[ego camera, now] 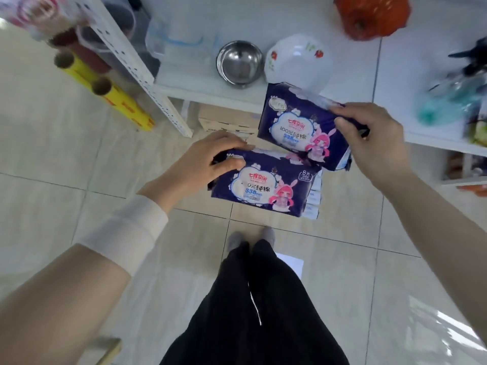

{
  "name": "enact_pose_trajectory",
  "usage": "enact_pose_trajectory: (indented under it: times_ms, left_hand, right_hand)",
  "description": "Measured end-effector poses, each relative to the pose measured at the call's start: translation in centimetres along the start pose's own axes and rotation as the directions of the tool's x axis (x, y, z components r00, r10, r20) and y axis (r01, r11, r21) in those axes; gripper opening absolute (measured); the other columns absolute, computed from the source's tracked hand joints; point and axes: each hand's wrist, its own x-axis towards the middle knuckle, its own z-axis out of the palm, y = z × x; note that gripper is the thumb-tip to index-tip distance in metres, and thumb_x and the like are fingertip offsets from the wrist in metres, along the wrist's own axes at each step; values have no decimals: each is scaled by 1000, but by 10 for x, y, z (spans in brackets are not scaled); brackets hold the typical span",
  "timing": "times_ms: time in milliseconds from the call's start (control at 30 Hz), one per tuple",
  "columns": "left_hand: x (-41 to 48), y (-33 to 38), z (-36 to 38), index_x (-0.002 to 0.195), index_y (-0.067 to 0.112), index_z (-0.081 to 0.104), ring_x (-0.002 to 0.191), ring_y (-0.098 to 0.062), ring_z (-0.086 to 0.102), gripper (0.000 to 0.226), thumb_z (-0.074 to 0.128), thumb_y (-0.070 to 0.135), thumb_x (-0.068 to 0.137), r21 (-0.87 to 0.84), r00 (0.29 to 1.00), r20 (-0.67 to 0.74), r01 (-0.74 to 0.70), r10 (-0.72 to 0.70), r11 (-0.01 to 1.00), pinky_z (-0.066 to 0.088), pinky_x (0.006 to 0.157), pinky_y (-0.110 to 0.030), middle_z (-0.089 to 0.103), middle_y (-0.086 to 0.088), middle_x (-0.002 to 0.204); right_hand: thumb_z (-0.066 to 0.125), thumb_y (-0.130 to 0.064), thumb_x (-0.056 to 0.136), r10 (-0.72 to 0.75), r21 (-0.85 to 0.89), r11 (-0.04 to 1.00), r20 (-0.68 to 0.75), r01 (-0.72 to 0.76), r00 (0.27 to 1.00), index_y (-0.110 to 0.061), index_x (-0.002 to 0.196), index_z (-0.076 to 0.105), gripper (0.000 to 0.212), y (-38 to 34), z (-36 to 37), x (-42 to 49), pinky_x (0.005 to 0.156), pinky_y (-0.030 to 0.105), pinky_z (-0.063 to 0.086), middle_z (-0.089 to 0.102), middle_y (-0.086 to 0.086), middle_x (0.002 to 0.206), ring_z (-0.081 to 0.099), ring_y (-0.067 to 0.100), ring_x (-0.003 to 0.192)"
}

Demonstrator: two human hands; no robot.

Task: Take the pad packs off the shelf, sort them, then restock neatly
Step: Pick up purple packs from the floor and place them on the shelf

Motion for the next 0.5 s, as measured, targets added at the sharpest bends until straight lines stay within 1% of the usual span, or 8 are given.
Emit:
enact_pose_trajectory:
  times_ms: [67, 133, 200, 267, 367, 467, 500]
  left_hand:
    - [-11, 21, -14, 113, 39, 54, 109, 3, 45, 30, 58, 22, 89, -27, 1000, -10, -26, 26, 999, 37, 88, -8, 50, 13, 116]
    - [-18, 43, -29, 111, 39, 55, 110, 1, 47, 29, 59, 20, 89, -37, 997, -40, -65, 64, 997, 37, 90, -12, 52, 11, 117]
    - [-20, 66, -45, 111, 37, 56, 109, 9, 46, 28, 59, 20, 89, -37, 991, -77, -113, 109, 993, 35, 87, -6, 53, 11, 116]
    - [-17, 90, -60, 112, 35, 56, 107, 17, 43, 27, 60, 23, 89, -3, 978, -107, -179, 178, 984, 33, 85, 0, 53, 12, 114]
    - [-7, 126, -80, 112, 36, 56, 106, 21, 41, 28, 61, 22, 88, 49, 954, -125, -267, 271, 963, 30, 87, 2, 53, 13, 115]
    - [8, 162, -93, 111, 34, 59, 107, 19, 43, 26, 60, 22, 88, 64, 931, -140, -332, 338, 941, 29, 87, 2, 53, 17, 115]
    - [15, 173, -96, 112, 32, 60, 106, 20, 42, 26, 60, 23, 88, 81, 919, -147, -357, 366, 930, 29, 87, 2, 52, 20, 115]
  right_hand:
    - [52, -24, 90, -24, -20, 1000, -42, 23, 999, -14, 112, 67, 28, -20, -22, -9, 87, 20, 39, 56, -9, 106, 54, 22, 106]
    - [50, -30, 90, -38, -48, 998, -81, 34, 996, -13, 112, 67, 32, -37, -46, -12, 89, 24, 40, 62, -2, 109, 55, 22, 107]
    - [47, -38, 88, -52, -58, 997, -123, 45, 991, -14, 113, 67, 39, -52, -71, -10, 89, 24, 40, 64, 4, 112, 55, 19, 107]
    - [47, -37, 89, -64, -64, 996, -171, 54, 983, -14, 113, 67, 38, -66, -95, -6, 91, 23, 39, 64, 3, 113, 54, 15, 106]
    - [47, -32, 88, -68, -67, 996, -237, 53, 969, -17, 112, 67, 35, -83, -131, 2, 90, 15, 37, 61, -5, 110, 50, 2, 102]
    - [47, -31, 87, -62, -45, 998, -287, 51, 956, -19, 113, 67, 34, -92, -166, 11, 84, 3, 35, 59, -9, 109, 50, 0, 101]
    - [49, -29, 88, -59, -34, 998, -302, 52, 952, -20, 112, 67, 31, -94, -177, 15, 84, 2, 34, 59, -9, 108, 50, 0, 100]
